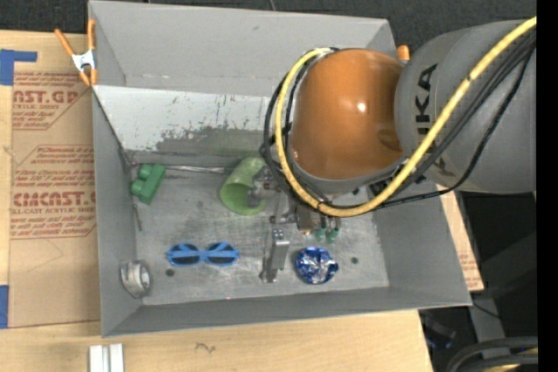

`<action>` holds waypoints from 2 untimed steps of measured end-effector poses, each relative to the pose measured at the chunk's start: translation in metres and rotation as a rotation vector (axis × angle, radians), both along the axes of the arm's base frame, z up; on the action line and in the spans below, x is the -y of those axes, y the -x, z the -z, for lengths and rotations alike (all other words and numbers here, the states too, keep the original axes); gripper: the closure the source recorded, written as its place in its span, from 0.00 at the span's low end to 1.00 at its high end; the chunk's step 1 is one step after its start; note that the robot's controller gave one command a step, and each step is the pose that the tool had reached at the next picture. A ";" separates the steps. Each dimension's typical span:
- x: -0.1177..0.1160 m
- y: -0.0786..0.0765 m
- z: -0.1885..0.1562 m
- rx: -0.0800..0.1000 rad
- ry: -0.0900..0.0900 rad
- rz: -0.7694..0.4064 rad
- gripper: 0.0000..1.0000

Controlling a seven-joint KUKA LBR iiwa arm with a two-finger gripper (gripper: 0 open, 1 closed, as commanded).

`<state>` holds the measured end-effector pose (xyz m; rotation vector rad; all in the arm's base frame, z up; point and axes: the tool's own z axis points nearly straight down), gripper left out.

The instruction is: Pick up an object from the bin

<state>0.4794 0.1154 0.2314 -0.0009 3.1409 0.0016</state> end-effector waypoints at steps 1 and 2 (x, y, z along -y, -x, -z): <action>-0.046 -0.013 0.150 -0.004 0.001 -0.131 0.00; -0.045 -0.014 0.146 -0.001 0.000 -0.129 1.00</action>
Offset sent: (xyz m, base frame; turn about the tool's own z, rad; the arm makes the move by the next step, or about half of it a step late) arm 0.0144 0.0451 -0.1458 -0.1295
